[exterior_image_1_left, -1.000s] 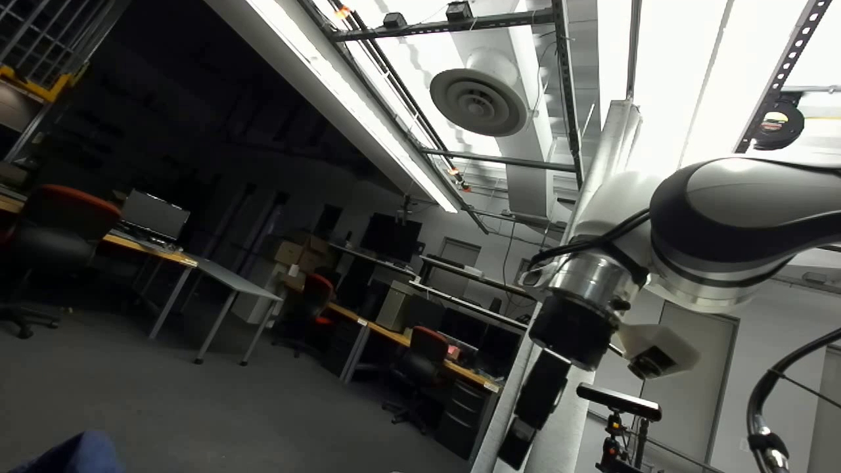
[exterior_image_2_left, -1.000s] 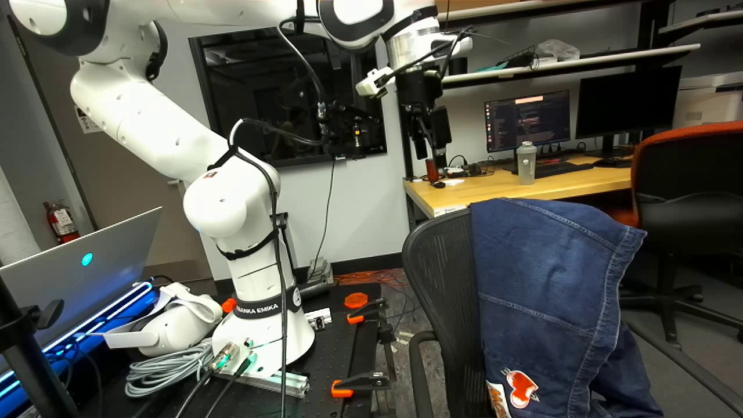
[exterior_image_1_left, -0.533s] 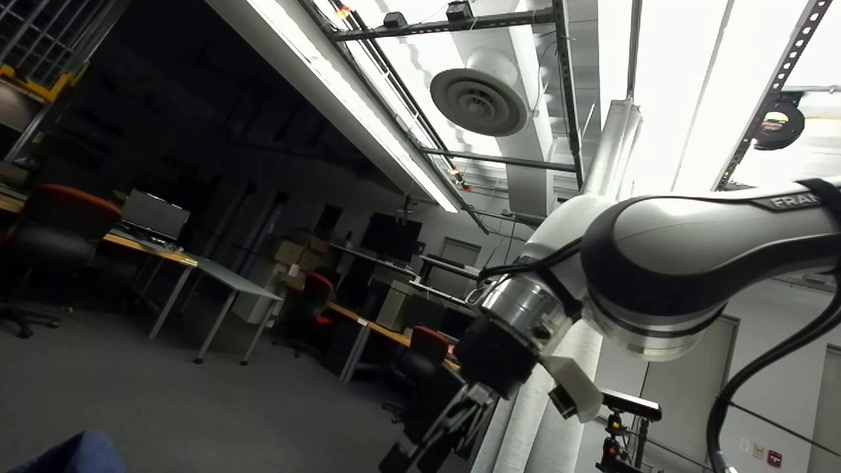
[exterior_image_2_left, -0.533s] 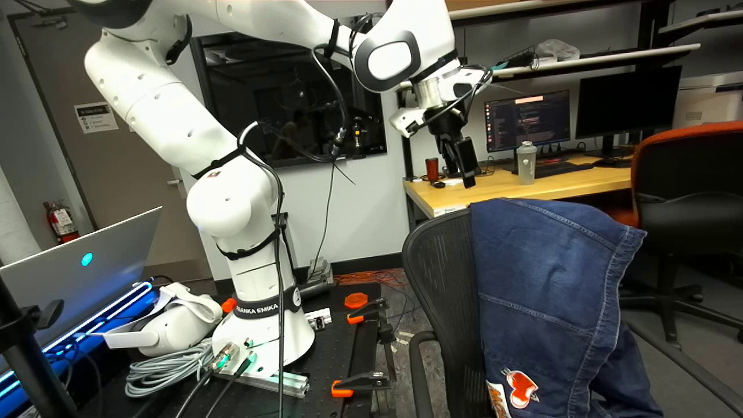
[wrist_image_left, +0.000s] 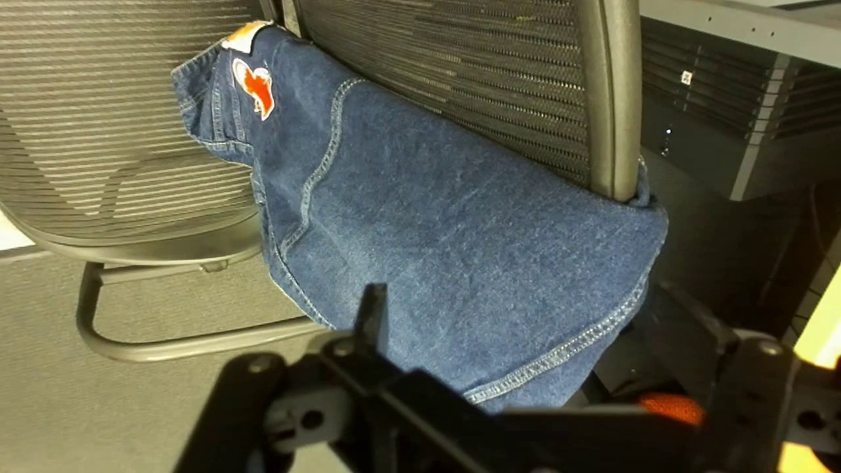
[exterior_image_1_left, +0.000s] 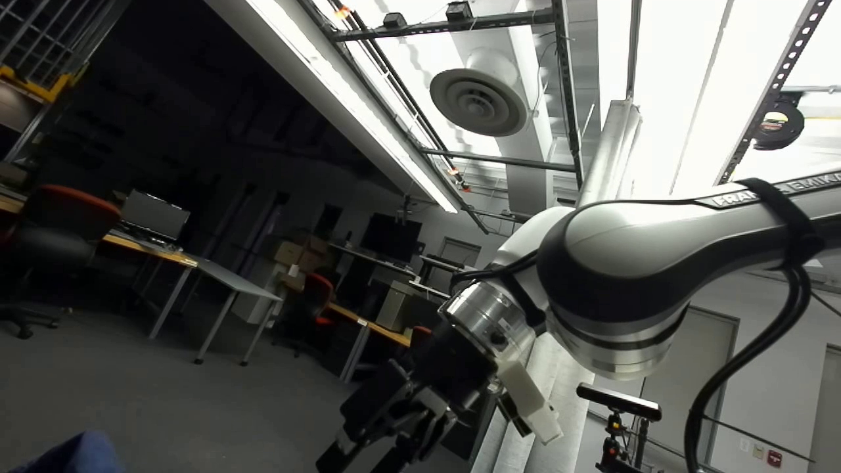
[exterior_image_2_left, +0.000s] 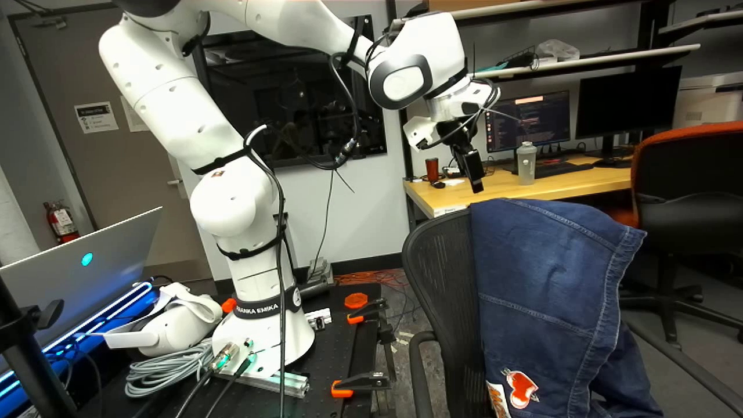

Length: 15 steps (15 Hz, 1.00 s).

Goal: Place the denim jacket on the seat of the black chair

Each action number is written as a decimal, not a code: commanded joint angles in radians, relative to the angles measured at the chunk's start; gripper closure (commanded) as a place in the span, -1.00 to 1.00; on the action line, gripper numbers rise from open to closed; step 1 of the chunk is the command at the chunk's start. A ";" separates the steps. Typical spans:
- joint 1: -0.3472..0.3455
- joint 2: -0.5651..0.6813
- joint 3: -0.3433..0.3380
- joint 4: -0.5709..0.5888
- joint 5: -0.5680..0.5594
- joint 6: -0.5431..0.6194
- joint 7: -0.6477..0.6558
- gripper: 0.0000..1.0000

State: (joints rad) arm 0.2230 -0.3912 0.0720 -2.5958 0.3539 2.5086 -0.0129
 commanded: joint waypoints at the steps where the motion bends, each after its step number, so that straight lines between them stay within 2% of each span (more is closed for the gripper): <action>1: -0.002 0.000 0.002 0.003 0.000 -0.002 0.001 -1.00; 5: 0.016 0.053 0.023 -0.004 0.020 0.090 0.005 -1.00; 11: 0.097 0.147 0.048 0.046 0.120 0.286 0.014 -1.00; 15: 0.113 0.239 0.066 0.080 0.150 0.381 0.043 -1.00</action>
State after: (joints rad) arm 0.3248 -0.2367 0.1248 -2.5615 0.4690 2.8175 0.0009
